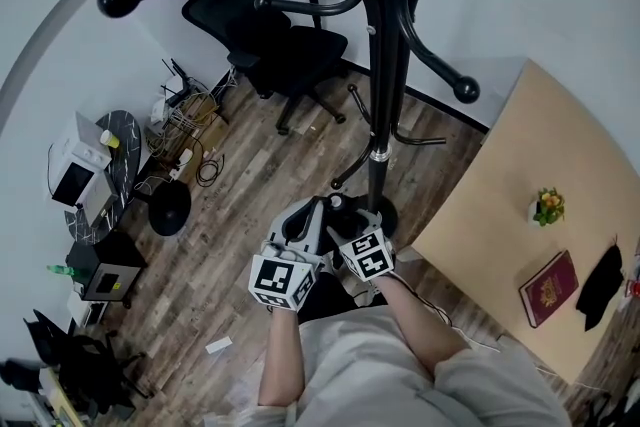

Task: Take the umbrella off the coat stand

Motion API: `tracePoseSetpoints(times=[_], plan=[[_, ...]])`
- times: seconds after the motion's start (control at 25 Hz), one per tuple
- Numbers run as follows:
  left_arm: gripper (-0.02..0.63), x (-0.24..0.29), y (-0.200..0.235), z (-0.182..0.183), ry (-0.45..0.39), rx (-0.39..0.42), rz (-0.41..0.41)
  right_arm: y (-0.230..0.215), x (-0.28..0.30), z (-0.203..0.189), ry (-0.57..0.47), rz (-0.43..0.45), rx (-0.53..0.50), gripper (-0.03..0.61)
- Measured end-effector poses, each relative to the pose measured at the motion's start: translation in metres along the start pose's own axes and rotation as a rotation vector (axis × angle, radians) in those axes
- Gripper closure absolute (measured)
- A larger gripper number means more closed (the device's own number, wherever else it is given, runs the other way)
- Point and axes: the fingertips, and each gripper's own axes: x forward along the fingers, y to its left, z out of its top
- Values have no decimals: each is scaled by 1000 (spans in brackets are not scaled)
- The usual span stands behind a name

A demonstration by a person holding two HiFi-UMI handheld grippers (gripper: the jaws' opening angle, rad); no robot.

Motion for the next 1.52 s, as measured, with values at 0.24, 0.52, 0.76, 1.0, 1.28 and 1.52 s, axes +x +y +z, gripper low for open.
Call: tracePoseSetpoints(times=[0.24, 0.52, 0.76, 1.0, 1.28, 1.52], plan=[[594, -16, -1, 7, 5, -19, 3, 18, -6, -1, 8, 53, -52, 322], [594, -34, 0, 8, 40, 14, 17, 29, -18, 9, -17, 64, -74, 323], [594, -40, -8, 15, 14, -12, -6, 36, -26, 8, -26, 73, -89, 322], [594, -38, -24, 14, 39, 40, -30, 38, -38, 3, -24, 65, -71, 322], [594, -28, -40, 14, 66, 84, -61, 29, -45, 1, -17, 58, -80, 321], [594, -22, -48, 14, 87, 114, -72, 25, -49, 7, -38, 64, -84, 321]])
